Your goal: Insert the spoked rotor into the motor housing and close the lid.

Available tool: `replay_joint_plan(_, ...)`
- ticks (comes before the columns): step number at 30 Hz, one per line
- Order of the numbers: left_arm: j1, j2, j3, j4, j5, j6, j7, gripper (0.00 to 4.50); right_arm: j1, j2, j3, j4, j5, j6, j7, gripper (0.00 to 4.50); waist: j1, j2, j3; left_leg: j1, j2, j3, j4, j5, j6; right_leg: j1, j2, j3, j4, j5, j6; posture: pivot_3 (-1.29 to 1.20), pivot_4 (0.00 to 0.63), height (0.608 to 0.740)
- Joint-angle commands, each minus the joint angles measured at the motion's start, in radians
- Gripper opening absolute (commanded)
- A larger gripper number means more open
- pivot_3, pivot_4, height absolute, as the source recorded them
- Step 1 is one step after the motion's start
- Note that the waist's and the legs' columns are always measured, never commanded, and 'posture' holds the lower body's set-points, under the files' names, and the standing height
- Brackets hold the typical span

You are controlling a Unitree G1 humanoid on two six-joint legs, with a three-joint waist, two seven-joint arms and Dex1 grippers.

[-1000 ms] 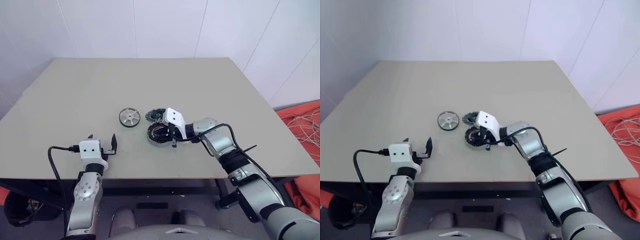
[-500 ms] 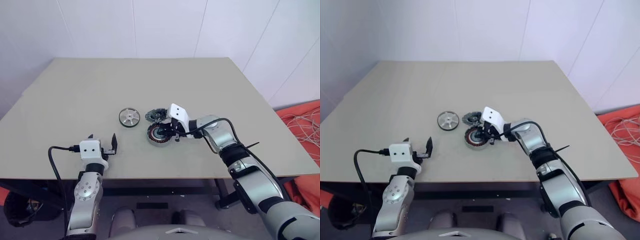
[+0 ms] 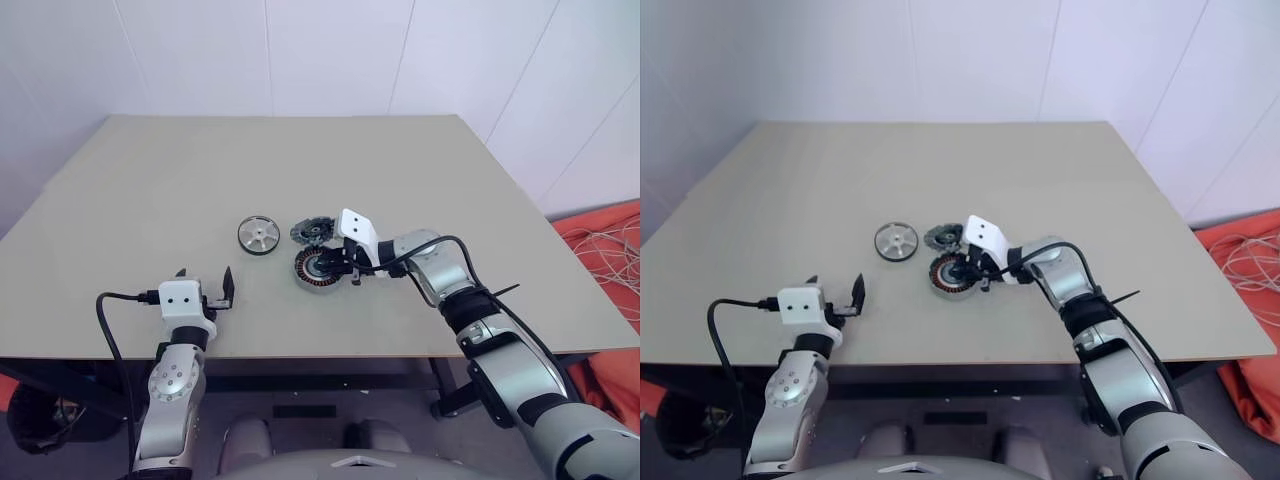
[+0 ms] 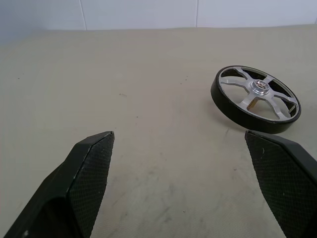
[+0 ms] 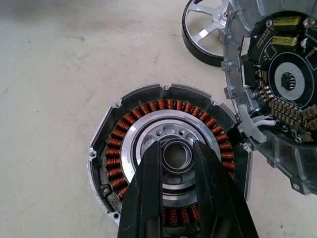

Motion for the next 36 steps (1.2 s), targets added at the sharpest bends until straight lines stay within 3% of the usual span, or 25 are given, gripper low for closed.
replay_joint_plan(1, -0.015, -0.001, 0.002, -0.017, 0.002, -0.016, 0.006, 4.50, -0.010, 0.000, -0.013, -0.018, -0.002, -0.003, -0.002, 0.91, 0.000, 0.000, 0.000, 0.000, 0.000, 0.000, 0.000, 0.000, 0.000, 0.000, 0.000, 0.000, 0.000, 0.000, 0.000, 0.00, 0.000, 0.740)
replay_joint_plan(9, -0.018, -0.002, 0.004, -0.010, 0.000, -0.018, 0.008, 4.50, -0.009, 0.004, -0.027, -0.044, 0.020, 0.013, 0.011, 3.52, 0.000, 0.000, 0.000, 0.000, 0.000, 0.000, 0.000, 0.000, 0.000, 0.000, 0.000, 0.000, 0.000, 0.000, 0.000, 0.00, 0.000, 0.740)
replay_joint_plan(10, -0.018, -0.002, 0.004, -0.010, 0.000, -0.018, 0.008, 4.50, -0.009, 0.001, -0.031, -0.051, 0.028, 0.022, 0.020, 3.52, 0.000, 0.000, 0.000, 0.000, 0.000, 0.000, 0.000, 0.000, 0.000, 0.000, 0.000, 0.000, 0.000, 0.000, 0.000, 0.00, 0.000, 0.740)
replay_joint_plan(12, -0.018, -0.002, 0.004, -0.009, -0.001, -0.018, 0.008, 4.50, -0.006, -0.011, -0.035, -0.061, 0.034, 0.039, 0.037, 3.27, 0.000, 0.000, 0.000, 0.000, 0.000, 0.000, 0.000, 0.000, 0.000, 0.000, 0.000, 0.000, 0.000, 0.000, 0.000, 0.00, 0.000, 0.740)
replay_joint_plan(20, -0.019, -0.003, 0.003, -0.004, -0.003, -0.018, 0.006, 4.50, 0.013, -0.044, -0.048, -0.096, 0.047, 0.067, 0.062, 0.58, 0.000, 0.000, 0.000, 0.000, 0.000, 0.000, 0.000, 0.000, 0.000, 0.000, 0.000, 0.000, 0.000, 0.000, 0.000, 0.00, 0.000, 0.740)
replay_joint_plan(36, -0.021, -0.003, -0.001, -0.001, -0.002, -0.019, 0.000, 4.50, 0.026, -0.016, -0.044, -0.129, 0.040, 0.088, 0.038, 0.55, 0.000, 0.000, 0.000, 0.000, 0.000, 0.000, 0.000, 0.000, 0.000, 0.000, 0.000, 0.000, 0.000, 0.000, -0.001, 0.00, 0.000, 0.740)
